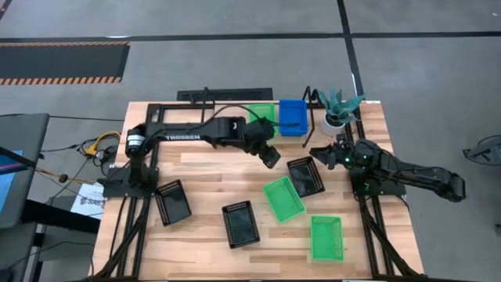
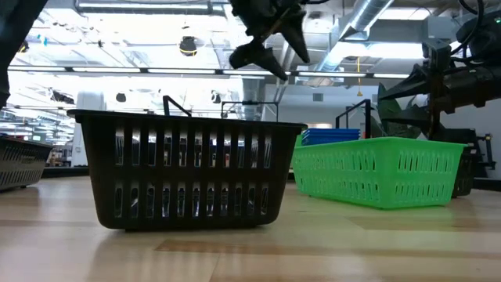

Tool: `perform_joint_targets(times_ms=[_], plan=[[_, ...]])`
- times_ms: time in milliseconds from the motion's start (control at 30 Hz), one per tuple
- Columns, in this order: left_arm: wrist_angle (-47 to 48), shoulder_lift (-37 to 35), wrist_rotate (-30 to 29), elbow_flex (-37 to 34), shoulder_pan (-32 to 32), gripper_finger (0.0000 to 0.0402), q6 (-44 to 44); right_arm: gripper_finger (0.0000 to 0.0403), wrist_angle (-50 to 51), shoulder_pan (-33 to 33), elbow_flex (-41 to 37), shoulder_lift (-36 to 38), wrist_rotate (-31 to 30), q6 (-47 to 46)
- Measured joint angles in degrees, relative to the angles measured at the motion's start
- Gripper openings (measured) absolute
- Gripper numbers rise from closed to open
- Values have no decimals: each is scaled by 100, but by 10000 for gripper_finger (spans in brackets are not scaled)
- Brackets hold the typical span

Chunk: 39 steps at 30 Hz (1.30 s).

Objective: Stack baskets on shelf by color
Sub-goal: Stack the top green bin on top of the other green bin on the shelf

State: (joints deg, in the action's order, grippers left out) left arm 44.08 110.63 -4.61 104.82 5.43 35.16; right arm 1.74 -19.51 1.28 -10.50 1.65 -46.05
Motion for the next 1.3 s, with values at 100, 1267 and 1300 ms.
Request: perform_joint_targets(times_ms=[100, 1267, 1300], plan=[[-324, 2, -87, -220, -146, 238, 53, 224, -2, -2, 0, 2, 0, 3], [-3763, 9, -1001, -2811, -848, 238, 480, 224, -9, -2, 0, 0, 7, -54], [-3764, 9, -1031, -2811, -848, 238, 445, 224, -9, -2, 0, 1, 7, -56]])
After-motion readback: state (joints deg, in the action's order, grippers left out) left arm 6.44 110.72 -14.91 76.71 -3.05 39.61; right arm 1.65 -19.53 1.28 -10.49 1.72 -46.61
